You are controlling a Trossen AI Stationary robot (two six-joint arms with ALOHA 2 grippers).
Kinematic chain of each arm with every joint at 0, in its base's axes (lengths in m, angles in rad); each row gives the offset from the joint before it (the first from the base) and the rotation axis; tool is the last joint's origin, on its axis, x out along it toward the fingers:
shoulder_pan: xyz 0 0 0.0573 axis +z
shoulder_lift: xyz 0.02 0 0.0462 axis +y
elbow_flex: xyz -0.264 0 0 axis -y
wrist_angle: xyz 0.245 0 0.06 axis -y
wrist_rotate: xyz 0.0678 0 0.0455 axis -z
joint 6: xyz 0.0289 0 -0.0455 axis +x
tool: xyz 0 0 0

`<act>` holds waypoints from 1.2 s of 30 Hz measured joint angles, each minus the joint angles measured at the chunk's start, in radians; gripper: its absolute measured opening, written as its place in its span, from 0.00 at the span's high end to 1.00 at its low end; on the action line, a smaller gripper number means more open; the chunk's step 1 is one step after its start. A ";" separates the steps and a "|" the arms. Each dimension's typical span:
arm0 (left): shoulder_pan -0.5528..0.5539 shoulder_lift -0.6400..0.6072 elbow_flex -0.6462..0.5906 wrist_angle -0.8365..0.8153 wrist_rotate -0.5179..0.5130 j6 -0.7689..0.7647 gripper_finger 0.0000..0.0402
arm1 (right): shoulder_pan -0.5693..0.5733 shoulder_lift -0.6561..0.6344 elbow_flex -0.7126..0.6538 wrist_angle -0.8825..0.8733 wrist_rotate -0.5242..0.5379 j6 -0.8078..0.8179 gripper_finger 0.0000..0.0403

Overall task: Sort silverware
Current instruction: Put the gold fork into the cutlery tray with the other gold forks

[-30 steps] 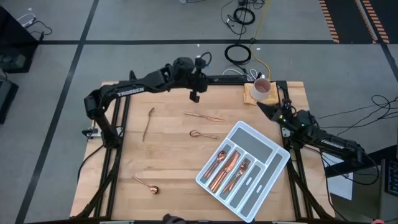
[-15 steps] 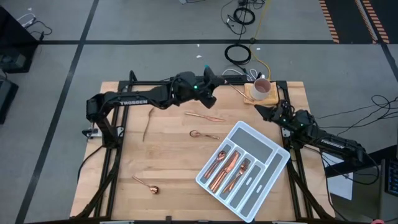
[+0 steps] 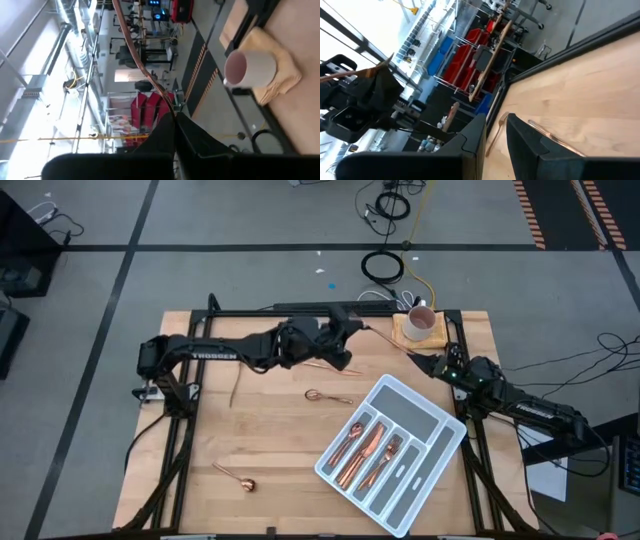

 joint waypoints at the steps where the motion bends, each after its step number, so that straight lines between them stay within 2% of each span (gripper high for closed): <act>1: -0.007 0.000 0.000 0.000 0.000 -0.029 1.00 | 0.000 0.000 0.000 0.006 -0.001 -0.001 0.84; 7: -0.042 0.000 0.000 0.000 -0.001 -0.128 1.00 | 0.000 0.000 0.000 0.007 -0.051 -0.095 0.84; 14: -0.102 0.000 0.000 0.000 -0.005 -0.239 1.00 | 0.000 0.000 0.000 0.000 -0.050 -0.205 0.84; 18: -0.142 0.000 0.000 -0.001 -0.003 -0.258 1.00 | 0.000 0.000 0.000 0.020 -0.055 -0.100 0.84; 21: -0.164 0.000 0.000 -0.001 0.033 -0.272 1.00 | 0.000 0.000 0.000 0.125 -0.094 -0.030 0.84; 25: -0.186 0.000 0.000 -0.001 0.097 -0.401 1.00 | 0.000 0.000 0.000 0.261 -0.188 0.035 0.84; 28: -0.203 0.003 0.000 0.009 0.099 -0.473 1.00 | 0.000 0.000 0.000 0.293 -0.195 0.109 0.84; 31: -0.227 0.017 0.000 0.073 0.057 -0.424 1.00 | 0.000 0.001 0.000 0.292 -0.196 0.184 0.84; 36: -0.252 0.072 0.000 0.111 0.055 -0.175 1.00 | 0.001 0.015 0.000 0.355 -0.264 0.258 0.84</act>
